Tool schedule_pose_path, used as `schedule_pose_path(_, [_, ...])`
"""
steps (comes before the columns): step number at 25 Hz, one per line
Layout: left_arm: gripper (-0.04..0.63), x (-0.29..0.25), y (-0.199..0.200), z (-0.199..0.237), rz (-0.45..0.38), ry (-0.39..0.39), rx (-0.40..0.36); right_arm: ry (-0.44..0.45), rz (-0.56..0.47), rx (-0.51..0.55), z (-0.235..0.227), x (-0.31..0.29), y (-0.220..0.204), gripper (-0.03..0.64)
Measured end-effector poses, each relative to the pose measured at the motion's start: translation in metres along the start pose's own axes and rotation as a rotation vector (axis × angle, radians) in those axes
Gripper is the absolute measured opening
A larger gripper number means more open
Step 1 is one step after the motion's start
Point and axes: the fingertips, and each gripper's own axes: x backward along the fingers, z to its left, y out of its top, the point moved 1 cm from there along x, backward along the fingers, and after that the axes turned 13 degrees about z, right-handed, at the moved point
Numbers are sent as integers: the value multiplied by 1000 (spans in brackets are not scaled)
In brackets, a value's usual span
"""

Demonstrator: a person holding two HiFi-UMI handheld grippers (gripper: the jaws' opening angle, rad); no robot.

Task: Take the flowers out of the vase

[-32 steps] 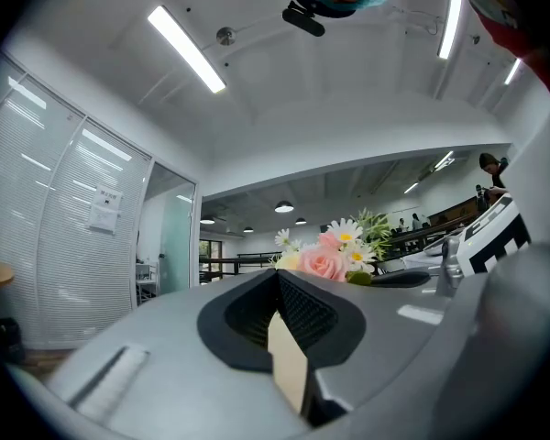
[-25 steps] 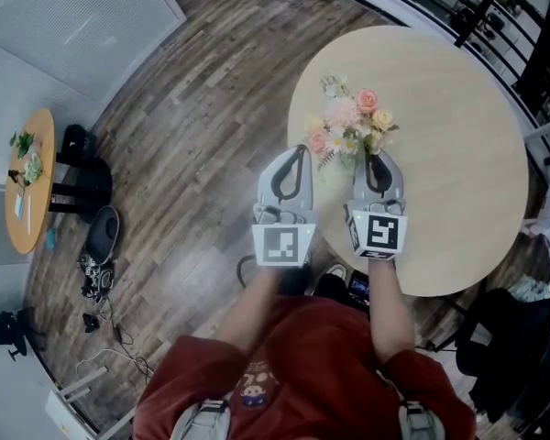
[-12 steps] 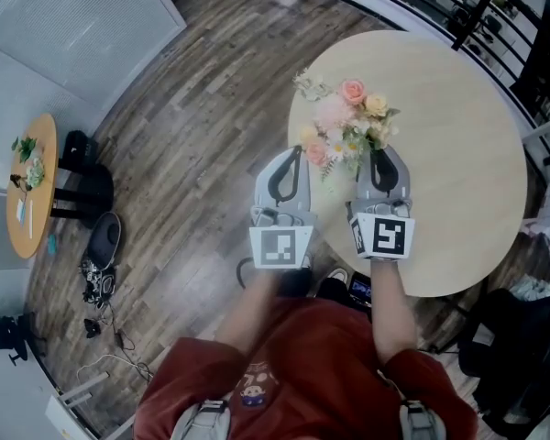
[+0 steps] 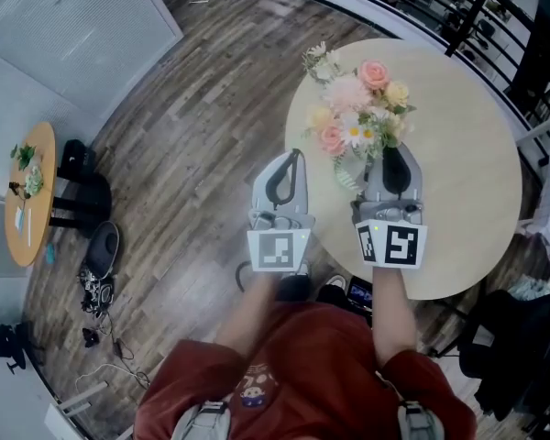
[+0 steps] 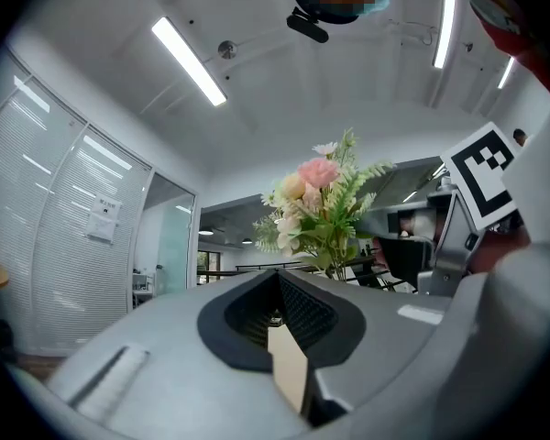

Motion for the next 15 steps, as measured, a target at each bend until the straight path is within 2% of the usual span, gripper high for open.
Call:
schedule_pose_path(8, [8, -2, 11, 3, -24, -37, 3, -46, -93, 26, 0, 12, 44, 12])
schedule_pose_path(15, [8, -11, 24, -25, -52, -109, 23, -127, -137, 45, -26, 41, 68, 12])
